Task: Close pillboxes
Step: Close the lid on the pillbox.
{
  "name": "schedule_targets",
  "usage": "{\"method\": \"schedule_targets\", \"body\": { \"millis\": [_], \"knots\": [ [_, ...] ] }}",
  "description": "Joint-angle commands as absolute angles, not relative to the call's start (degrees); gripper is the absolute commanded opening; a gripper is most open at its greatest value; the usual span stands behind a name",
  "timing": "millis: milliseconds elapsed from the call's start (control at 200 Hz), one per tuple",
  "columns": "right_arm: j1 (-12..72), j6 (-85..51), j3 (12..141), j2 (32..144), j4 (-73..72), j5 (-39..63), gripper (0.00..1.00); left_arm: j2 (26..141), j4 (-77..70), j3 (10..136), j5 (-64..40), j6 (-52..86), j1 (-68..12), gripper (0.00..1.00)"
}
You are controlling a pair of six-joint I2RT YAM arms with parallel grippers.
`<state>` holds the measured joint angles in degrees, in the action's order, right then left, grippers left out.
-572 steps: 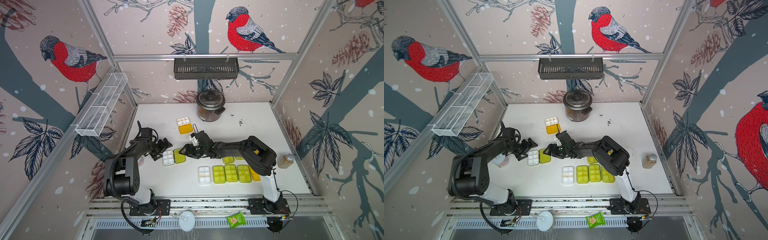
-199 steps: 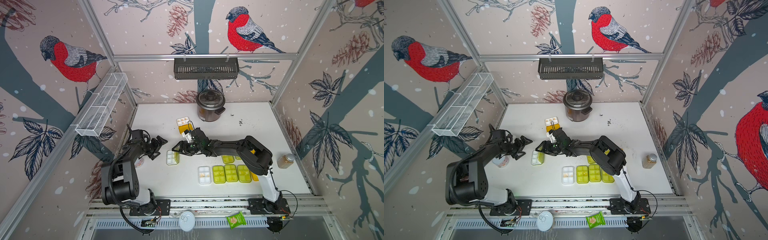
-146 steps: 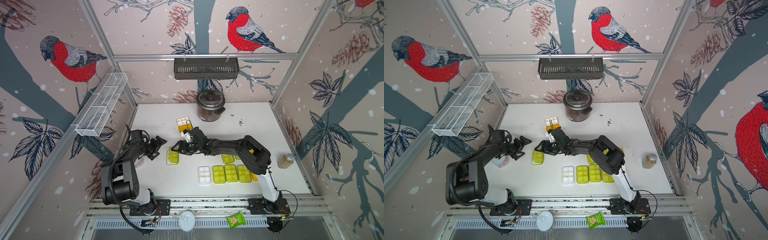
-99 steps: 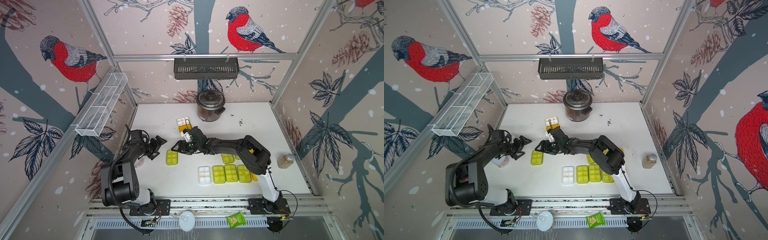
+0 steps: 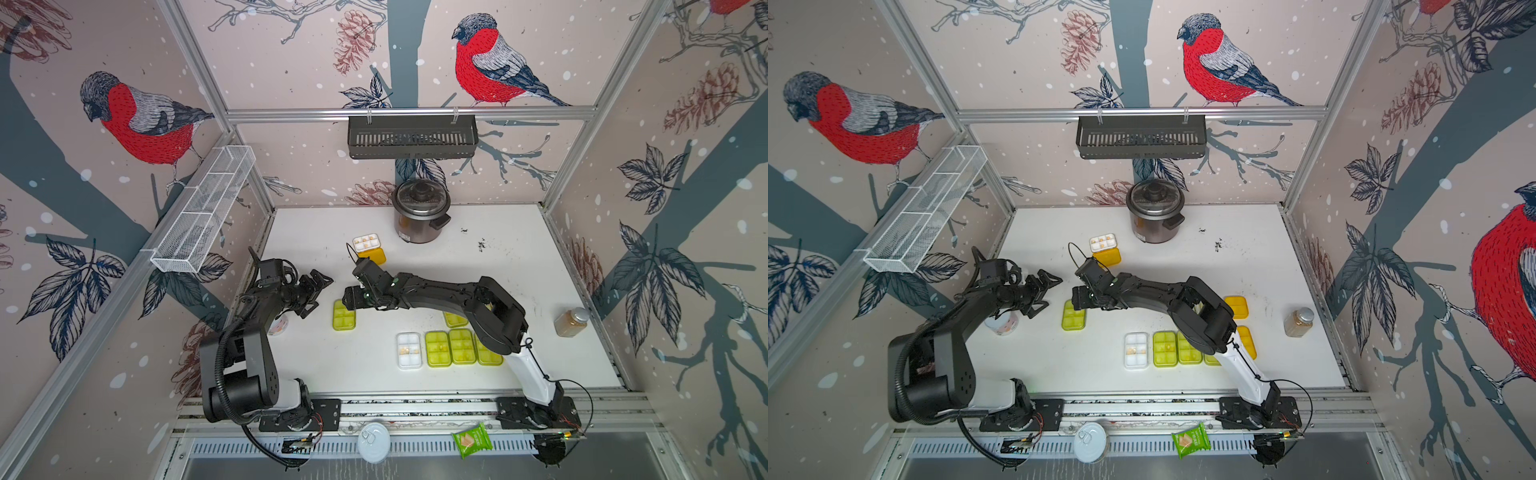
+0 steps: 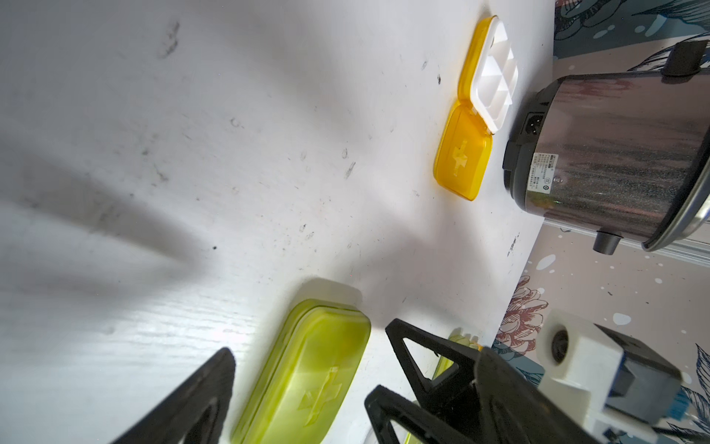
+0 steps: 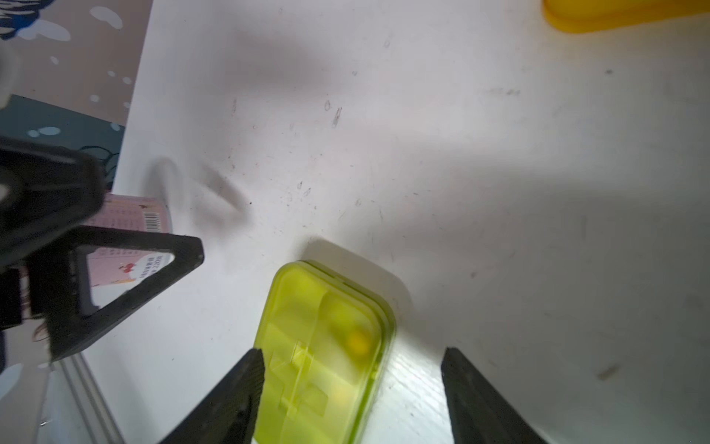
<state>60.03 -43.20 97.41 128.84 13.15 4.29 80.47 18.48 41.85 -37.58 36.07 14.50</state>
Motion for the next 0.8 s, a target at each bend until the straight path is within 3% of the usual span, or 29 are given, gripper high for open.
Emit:
{"method": "schedule_targets", "body": {
  "millis": [0, 795],
  "knots": [
    [61.51, -39.22, 101.4, 130.58, 20.84, -4.66, 0.75, 80.07, 18.88, 42.35, -36.23, 35.84, 14.59, 0.97],
    [64.87, -36.48, 108.81, 134.91, 26.54, -8.89, 0.75, 80.25, 19.08, 42.3, -35.95, 35.69, 14.59, 0.97]
  ]
}}
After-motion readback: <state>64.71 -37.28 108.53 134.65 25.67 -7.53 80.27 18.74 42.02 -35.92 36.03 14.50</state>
